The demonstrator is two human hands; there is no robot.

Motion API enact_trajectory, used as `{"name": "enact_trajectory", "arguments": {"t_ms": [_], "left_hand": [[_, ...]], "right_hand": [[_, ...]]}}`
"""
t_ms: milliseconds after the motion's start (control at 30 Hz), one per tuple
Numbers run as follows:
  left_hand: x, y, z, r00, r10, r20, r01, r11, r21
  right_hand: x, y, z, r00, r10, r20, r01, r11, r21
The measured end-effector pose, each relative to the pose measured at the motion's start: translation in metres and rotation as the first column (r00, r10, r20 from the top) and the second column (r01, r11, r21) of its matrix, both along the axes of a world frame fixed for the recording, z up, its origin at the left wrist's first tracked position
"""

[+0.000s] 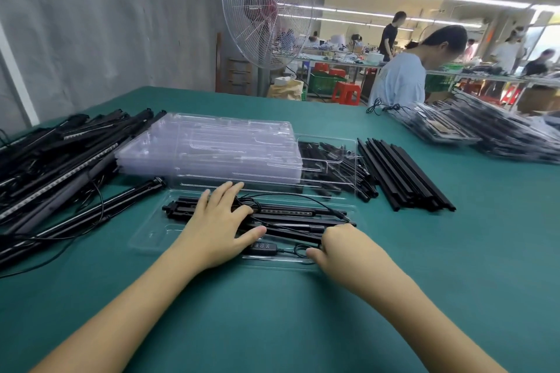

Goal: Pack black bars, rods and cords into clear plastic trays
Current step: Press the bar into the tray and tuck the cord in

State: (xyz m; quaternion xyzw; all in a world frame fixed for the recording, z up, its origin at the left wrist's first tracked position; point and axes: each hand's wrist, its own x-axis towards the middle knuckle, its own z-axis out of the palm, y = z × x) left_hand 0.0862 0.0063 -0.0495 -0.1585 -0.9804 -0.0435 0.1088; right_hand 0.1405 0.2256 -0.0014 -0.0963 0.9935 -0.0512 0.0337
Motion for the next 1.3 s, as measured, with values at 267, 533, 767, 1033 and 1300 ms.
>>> {"name": "enact_trajectory", "arguments": {"t_ms": [267,533,767,1033,1300], "left_hand": [[0.003,-0.002,0.002,0.998,0.007,0.059,-0.011,0.998,0.068],[0.000,-0.003,-0.005,0.993,0.015,0.116,-0.024,0.997,0.078],[0.003,-0.005,-0.011,1.000,-0.012,0.022,0.006,0.964,0.264],[-0.007,-0.024,0.010,0.990,0.129,-0.064,0.020,0.314,0.949],[-0.013,-0.068,0.028,0.947,0.320,-0.029,-0.007,0.111,0.994]], "right_hand": [[-0.016,0.026,0.005,0.990,-0.126,0.058,0.139,0.932,-0.334],[-0.025,0.057,0.009,0.953,-0.106,0.285,0.284,0.645,-0.710],[-0.053,0.075,-0.002,0.922,-0.374,-0.102,0.250,0.775,-0.581],[-0.083,0.046,0.000,0.974,-0.214,-0.075,0.202,0.969,-0.143],[-0.087,0.034,0.018,0.995,-0.094,0.025,0.092,0.992,0.081]]}}
